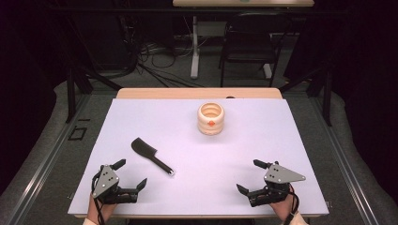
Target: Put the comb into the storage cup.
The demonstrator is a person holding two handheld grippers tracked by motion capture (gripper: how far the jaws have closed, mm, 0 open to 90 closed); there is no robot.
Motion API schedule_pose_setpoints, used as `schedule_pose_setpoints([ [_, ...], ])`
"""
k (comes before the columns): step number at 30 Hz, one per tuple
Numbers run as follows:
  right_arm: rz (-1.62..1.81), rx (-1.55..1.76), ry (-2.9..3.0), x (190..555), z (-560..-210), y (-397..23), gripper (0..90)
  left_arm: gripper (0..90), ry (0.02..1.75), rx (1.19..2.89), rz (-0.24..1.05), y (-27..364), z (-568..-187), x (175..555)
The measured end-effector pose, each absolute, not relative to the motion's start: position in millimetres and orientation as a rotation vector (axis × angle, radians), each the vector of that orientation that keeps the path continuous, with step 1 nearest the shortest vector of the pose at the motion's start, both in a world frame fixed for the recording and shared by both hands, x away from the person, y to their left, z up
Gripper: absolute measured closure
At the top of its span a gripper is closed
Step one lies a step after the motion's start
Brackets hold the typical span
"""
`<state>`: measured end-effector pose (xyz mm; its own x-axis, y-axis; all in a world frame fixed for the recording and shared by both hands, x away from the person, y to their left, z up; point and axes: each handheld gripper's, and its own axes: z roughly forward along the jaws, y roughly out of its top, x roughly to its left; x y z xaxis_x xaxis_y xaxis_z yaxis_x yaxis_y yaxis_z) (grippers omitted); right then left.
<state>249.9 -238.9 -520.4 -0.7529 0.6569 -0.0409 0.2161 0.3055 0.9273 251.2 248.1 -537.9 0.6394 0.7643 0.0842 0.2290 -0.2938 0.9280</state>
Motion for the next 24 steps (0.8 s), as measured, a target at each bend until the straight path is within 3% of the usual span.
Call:
schedule_pose_setpoints([
  [24, 1.423, 0.774, 2.18, 253, -521, -236, 0.0, 0.2, 0.843, 1.844, 0.636, 223, -524, 270],
])
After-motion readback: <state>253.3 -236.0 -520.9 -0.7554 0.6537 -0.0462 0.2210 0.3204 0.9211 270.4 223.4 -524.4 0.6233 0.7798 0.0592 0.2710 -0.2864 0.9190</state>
